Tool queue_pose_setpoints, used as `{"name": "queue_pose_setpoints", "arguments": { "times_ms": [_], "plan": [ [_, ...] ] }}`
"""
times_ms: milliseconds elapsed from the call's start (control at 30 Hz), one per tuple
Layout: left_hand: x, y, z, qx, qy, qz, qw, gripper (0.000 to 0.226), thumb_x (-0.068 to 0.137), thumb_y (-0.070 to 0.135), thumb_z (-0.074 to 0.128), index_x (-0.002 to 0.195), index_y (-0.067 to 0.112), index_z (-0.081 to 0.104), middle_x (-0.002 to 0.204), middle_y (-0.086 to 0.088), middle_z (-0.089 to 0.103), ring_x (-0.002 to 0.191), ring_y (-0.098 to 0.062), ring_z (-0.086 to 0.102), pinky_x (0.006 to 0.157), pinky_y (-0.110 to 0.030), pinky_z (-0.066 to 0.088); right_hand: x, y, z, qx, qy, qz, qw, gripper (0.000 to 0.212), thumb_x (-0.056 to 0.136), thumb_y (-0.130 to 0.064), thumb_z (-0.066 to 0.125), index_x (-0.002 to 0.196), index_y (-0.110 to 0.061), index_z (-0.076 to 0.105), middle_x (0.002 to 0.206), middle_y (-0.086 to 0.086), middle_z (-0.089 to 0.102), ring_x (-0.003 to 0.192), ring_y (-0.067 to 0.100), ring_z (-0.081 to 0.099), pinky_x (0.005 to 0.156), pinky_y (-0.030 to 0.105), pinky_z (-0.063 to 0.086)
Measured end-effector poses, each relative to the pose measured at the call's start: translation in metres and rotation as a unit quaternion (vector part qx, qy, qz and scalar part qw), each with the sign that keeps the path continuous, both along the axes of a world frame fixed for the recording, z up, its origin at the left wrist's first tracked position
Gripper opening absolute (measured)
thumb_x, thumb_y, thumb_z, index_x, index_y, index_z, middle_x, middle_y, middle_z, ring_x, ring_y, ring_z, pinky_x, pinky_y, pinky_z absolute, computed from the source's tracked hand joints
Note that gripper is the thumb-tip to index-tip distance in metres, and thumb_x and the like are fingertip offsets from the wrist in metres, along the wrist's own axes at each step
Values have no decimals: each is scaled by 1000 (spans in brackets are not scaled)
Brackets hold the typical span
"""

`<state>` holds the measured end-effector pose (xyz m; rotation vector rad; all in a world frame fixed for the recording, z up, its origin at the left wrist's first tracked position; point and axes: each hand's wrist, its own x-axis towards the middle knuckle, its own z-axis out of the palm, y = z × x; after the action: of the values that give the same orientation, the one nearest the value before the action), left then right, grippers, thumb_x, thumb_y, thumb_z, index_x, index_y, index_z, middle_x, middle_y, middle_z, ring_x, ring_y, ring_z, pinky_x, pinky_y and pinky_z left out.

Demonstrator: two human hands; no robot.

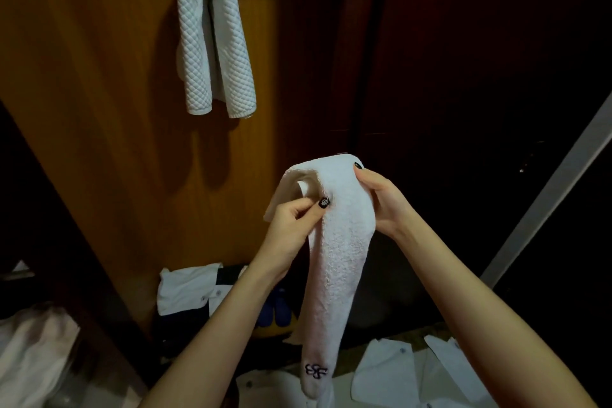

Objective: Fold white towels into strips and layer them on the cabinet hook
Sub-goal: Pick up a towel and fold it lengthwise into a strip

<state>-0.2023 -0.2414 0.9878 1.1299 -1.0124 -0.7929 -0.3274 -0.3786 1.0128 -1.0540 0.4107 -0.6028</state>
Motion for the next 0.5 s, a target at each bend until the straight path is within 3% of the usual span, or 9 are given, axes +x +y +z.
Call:
{"name": "queue_pose_setpoints", "arguments": {
  "times_ms": [67,133,267,367,500],
  "plan": [
    [1,0,1,-17,-9,-6,1000,11,88,24,67,93,19,76,95,2,75,91,-10,69,77,-18,52,-1,0,-3,-15,-6,-3,1000,37,88,-29,60,119,-9,62,104,8,73,93,21,71,72,32,58],
    [-1,1,2,-26,-8,-4,1000,16,90,15,66,99,26,73,101,7,75,98,-7,68,78,-16,52,-2,1,-4,-36,-7,-5,999,37,90,-29,58,123,-11,61,111,10,70,100,23,69,77,34,57],
    [-5,2,-1,-35,-19,7,999,14,93,18,61,105,25,64,100,19,72,99,2,65,77,-12,50,-4,4,-2,-101,8,-34,994,32,95,-25,54,124,-13,60,113,6,71,102,22,68,77,32,57],
    [-4,1,-2,-34,-42,24,998,16,92,11,63,99,25,65,94,16,71,93,3,67,72,-12,51,-3,9,0,-134,24,-52,989,26,99,-21,49,122,-16,59,109,1,73,100,19,70,74,29,57],
    [3,-3,-5,-33,-22,82,996,5,91,7,64,92,11,62,88,7,69,80,1,67,67,-17,54,3,14,4,-177,47,-71,980,26,100,-19,50,125,-17,57,111,0,71,101,17,70,75,27,57]
  ]
}}
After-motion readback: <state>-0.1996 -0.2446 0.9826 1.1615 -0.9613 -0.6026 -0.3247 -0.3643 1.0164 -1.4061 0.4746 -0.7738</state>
